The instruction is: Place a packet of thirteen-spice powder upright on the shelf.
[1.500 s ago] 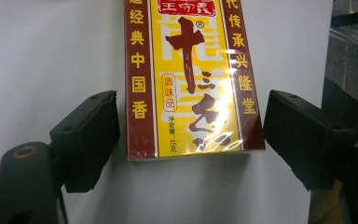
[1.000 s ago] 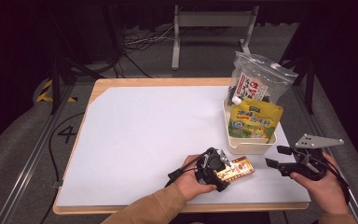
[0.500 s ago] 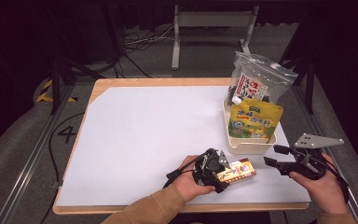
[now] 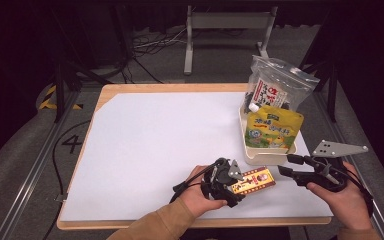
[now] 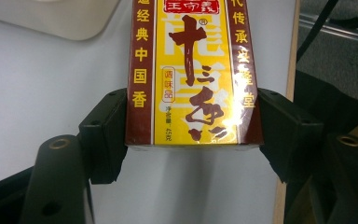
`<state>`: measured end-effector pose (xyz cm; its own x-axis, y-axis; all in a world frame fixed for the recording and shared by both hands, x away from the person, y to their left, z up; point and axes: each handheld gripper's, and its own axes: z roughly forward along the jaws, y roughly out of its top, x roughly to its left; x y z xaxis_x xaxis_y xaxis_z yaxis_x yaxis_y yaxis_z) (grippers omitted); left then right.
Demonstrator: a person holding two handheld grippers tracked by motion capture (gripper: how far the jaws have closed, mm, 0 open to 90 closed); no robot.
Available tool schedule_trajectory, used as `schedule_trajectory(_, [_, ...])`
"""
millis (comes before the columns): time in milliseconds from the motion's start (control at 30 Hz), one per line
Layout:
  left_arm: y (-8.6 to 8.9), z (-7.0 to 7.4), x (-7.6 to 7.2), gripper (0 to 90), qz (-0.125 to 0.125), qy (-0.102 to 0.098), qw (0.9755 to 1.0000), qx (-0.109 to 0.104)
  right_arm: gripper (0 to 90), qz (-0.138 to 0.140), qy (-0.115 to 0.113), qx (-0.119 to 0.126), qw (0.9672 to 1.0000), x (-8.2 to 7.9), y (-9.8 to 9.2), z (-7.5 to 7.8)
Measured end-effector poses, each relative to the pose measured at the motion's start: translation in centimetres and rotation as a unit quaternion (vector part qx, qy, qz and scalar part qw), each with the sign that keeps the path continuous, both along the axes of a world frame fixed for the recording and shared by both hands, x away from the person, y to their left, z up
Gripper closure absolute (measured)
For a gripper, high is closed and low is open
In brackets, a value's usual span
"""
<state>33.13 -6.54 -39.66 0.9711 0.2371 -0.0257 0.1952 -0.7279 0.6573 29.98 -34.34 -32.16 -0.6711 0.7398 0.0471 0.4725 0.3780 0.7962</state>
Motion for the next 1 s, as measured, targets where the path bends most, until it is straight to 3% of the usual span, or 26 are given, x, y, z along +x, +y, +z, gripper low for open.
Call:
schedule_trajectory(267, [1.6, 1.5, 0.2, 32.3, 0.018, -0.012, 0.9994, -0.025, 47.7, 0.007, -0.012, 0.008, 0.9999, 0.0, 1.0, 2.4])
schedule_trajectory(433, [2.3, 2.1, 0.1, 32.3, 0.024, -0.021, 0.9989, -0.035, 47.7, 0.002, 0.003, 0.005, 1.0000, 0.2, 1.7, 3.2])
schedule_trajectory(733, [3.1, 2.8, -0.3, 32.3, 0.043, -0.044, 0.9967, -0.053, 46.6, -0.001, 0.050, 0.007, 0.9987, 1.3, 3.1, 4.3])
schedule_trajectory(1000, [3.6, 3.1, -0.5, 32.3, 0.051, -0.049, 0.9952, -0.068, 43.2, -0.002, 0.077, 0.016, 0.9969, 2.2, 4.1, 4.2])
